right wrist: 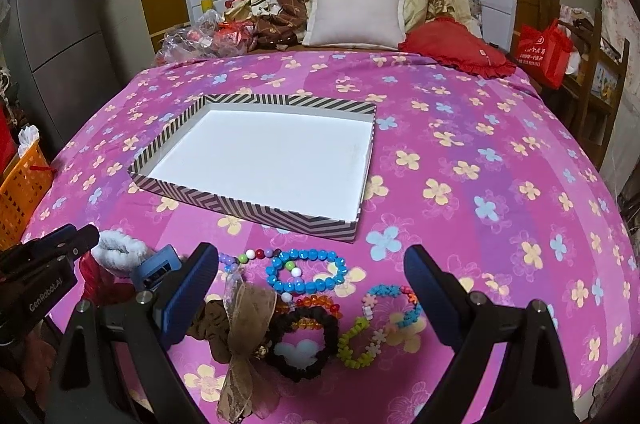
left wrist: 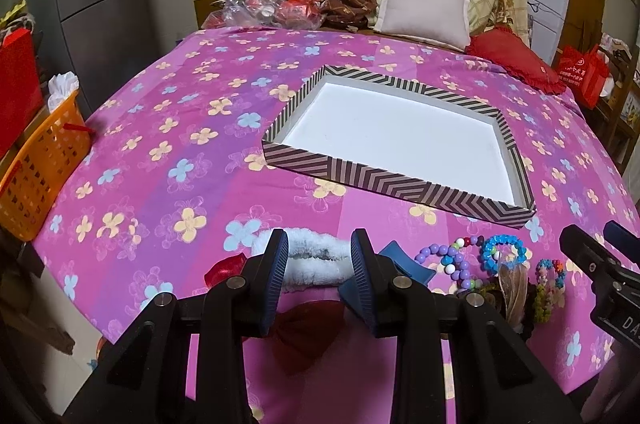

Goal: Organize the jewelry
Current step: 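Position the left tool fingers around the white fluffy scrunchie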

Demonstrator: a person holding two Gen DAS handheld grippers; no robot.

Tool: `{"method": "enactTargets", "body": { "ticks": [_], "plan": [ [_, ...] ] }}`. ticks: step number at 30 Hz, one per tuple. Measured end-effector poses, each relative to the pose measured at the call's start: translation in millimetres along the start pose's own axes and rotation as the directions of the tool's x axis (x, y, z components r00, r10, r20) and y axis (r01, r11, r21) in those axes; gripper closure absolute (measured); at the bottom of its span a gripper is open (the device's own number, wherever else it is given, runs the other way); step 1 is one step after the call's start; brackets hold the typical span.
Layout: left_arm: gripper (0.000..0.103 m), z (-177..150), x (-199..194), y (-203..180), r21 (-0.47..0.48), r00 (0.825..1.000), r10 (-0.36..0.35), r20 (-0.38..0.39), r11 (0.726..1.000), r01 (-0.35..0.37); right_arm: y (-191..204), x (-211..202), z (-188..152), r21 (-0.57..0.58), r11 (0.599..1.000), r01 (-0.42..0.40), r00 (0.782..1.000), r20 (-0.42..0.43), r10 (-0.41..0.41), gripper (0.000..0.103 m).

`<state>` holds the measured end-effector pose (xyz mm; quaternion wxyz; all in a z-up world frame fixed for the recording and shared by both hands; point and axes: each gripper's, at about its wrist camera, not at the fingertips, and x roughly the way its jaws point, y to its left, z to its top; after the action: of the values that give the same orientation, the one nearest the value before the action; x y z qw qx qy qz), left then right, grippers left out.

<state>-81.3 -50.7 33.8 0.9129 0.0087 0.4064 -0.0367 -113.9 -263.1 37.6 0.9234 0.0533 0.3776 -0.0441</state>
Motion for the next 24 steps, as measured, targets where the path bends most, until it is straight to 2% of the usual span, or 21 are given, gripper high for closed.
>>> {"method": "enactTargets", "body": {
  "ticks": [24],
  "plan": [
    [0.07,-1.5,5.4,7.5,-0.01,1.0,0.008,-0.009,1.0,-0.008,-0.8,6.9,-3.7,0.034,0.999,-0.029,0.999,-0.029,0.03,0.007]
  ]
}}
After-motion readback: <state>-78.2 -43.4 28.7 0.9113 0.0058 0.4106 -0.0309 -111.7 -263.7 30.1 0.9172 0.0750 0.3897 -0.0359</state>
